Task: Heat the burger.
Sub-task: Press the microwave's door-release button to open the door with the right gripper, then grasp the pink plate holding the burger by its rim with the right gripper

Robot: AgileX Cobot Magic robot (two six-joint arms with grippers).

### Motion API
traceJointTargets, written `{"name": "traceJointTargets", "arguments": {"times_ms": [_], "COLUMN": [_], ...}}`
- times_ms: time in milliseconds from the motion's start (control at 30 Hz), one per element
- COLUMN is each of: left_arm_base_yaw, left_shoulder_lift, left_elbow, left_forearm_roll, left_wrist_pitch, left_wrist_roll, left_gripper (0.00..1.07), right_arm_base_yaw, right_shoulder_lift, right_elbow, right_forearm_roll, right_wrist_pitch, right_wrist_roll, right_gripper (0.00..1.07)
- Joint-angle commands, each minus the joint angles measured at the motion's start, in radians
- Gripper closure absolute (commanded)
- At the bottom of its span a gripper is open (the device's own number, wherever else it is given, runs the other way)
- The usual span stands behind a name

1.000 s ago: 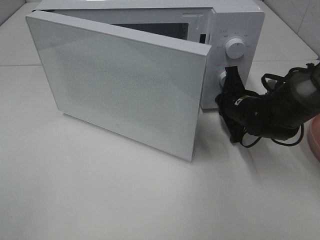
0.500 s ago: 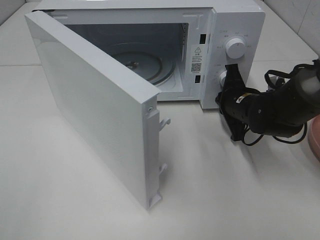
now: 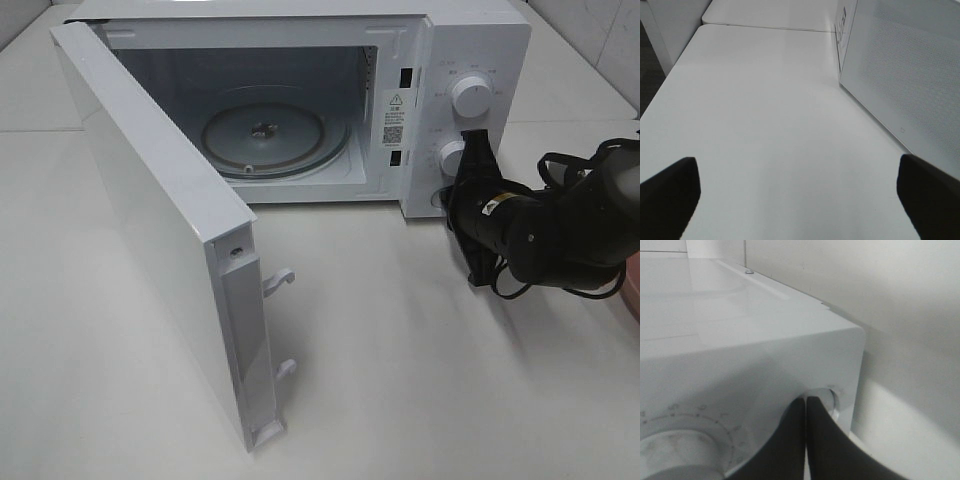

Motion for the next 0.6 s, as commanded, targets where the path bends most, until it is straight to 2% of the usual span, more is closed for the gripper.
{"name": "traceJointTargets", "arguments": {"times_ms": [33,600], "left_arm_base_yaw": [-0.001,-0.001], "left_shoulder_lift": [-0.014,-0.012], "left_elbow": [0.002,0.002], "left_forearm_roll": [-0.003,-0.003], "left_wrist_pitch": [-0.002,-0.002], "left_wrist_roll": [-0.002,-0.002], "left_gripper": [0.04,0.04], "right_arm_base_yaw": [0.001,0.013], "right_shoulder_lift": [-0.019,-0.041], "right_elbow": [0.002,0.039], "right_forearm_roll": [-0.018,-0.066], "right_wrist_pitch": [-0.035,-0.005], "right_wrist_roll": [0.001,0.05], "right_gripper": [1.07,1.07]}}
